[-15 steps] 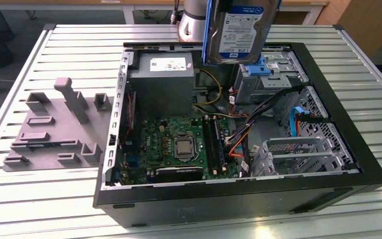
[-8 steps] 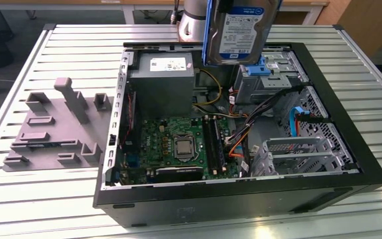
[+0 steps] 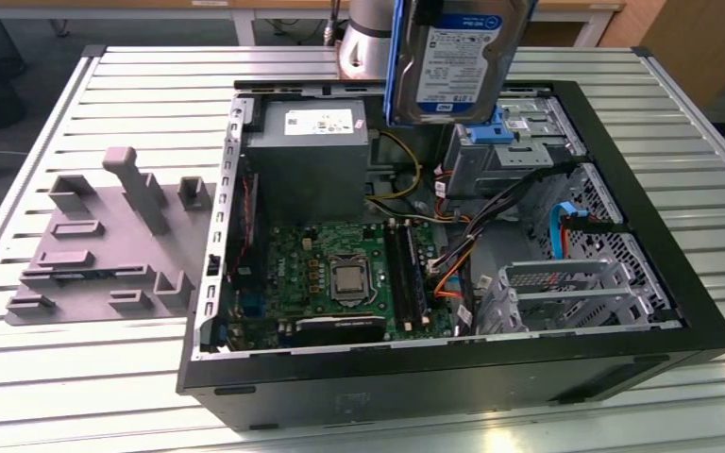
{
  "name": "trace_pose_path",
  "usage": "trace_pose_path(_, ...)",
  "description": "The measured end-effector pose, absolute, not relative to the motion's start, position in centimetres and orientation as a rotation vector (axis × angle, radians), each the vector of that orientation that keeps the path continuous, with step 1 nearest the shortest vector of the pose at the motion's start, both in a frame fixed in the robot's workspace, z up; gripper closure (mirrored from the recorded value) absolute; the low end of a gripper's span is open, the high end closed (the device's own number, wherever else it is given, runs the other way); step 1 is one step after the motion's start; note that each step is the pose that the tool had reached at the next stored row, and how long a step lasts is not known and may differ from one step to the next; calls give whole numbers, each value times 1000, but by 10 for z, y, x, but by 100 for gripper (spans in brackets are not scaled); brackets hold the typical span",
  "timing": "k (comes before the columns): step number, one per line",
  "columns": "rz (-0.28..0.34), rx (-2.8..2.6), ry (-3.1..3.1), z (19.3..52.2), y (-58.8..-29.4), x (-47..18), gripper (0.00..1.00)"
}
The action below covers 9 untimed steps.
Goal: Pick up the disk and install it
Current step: 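Pick up the disk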
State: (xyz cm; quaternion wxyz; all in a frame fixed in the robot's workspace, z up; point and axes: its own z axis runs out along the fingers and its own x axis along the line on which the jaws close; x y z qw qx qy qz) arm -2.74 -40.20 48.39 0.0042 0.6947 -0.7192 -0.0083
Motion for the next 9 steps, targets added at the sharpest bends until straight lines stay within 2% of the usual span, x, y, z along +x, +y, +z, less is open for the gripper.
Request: trace_pose_path(9, -26, 2177, -2253, 484, -404, -27, 64)
